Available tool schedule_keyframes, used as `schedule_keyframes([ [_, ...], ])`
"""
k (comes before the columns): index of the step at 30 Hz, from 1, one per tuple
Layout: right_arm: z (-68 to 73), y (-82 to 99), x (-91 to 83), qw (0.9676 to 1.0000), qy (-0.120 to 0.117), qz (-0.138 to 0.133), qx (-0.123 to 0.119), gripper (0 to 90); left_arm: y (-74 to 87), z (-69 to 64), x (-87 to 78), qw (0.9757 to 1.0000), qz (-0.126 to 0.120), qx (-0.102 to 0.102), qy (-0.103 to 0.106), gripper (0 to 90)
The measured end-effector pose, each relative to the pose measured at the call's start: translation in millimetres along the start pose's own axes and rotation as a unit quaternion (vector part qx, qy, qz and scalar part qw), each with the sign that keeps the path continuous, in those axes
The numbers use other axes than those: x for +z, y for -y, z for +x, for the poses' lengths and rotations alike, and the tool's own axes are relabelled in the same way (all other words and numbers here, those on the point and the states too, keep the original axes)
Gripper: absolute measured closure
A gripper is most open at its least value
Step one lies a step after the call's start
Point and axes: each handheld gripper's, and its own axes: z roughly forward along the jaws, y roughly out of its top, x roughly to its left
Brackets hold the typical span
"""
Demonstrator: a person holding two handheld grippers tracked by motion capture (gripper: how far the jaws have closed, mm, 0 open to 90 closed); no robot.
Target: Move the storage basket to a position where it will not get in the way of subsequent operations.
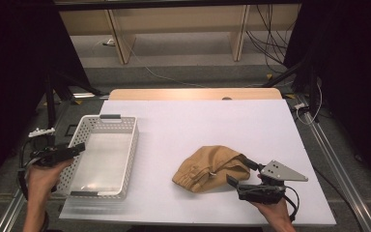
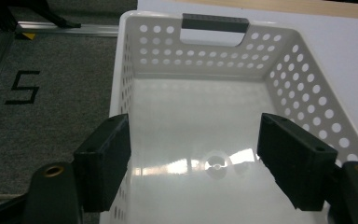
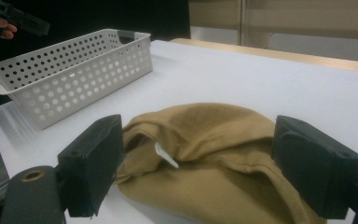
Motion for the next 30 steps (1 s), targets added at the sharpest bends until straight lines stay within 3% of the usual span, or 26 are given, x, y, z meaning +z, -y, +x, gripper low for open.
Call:
schedule_keyframes([
  [8,0.2,0.2,0.8,1.0000,0.000,0.000,0.001,18.0,4.1,11.4,1.0,0.9996,0.012,-0.011,-0.024,41.4],
  [12,0.2,0.2,0.7,1.0000,0.000,0.000,0.001,18.0,6.2,14.9,3.1,0.9986,0.025,-0.006,-0.046,48.0],
  [19,0.4,0.3,0.8,1.0000,-0.001,0.002,0.002,18.0,9.2,21.3,4.2,0.9987,0.028,-0.009,-0.042,58.7],
  [30,0.4,0.2,0.8,1.0000,-0.001,0.002,0.001,18.1,14.7,26.3,10.5,0.9968,0.047,0.000,-0.064,72.1],
])
